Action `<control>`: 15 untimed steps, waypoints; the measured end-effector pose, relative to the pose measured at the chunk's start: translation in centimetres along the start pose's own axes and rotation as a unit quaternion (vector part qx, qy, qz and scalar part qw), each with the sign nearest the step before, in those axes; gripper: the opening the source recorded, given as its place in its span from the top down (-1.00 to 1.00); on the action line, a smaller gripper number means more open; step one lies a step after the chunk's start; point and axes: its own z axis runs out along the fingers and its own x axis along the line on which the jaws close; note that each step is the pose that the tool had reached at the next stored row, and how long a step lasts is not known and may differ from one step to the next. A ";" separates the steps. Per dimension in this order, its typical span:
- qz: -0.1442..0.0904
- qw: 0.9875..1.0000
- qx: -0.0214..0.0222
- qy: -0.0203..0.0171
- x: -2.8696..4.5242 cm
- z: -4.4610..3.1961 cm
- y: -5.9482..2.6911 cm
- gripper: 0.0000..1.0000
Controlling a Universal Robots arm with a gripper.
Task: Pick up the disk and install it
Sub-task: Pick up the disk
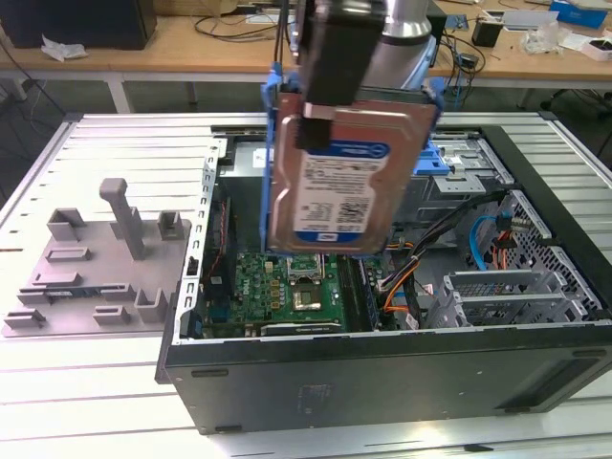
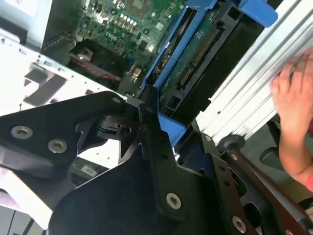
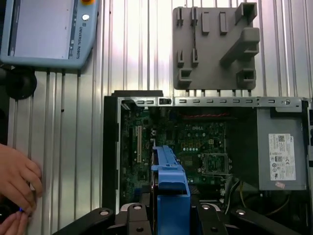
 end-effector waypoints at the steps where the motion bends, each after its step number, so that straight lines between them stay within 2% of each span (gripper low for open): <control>1: 0.000 1.000 0.000 0.000 0.11 -0.04 -0.46 0.27; 2: 0.000 1.000 -0.001 0.000 0.22 -0.09 -0.91 0.27; 5: 0.000 1.000 -0.003 0.000 0.83 -0.36 -3.71 0.27; 6: 0.000 1.000 -0.003 0.000 0.85 -0.39 -4.03 0.27; 15: 0.000 1.000 -0.003 0.000 0.86 -0.40 -4.17 0.27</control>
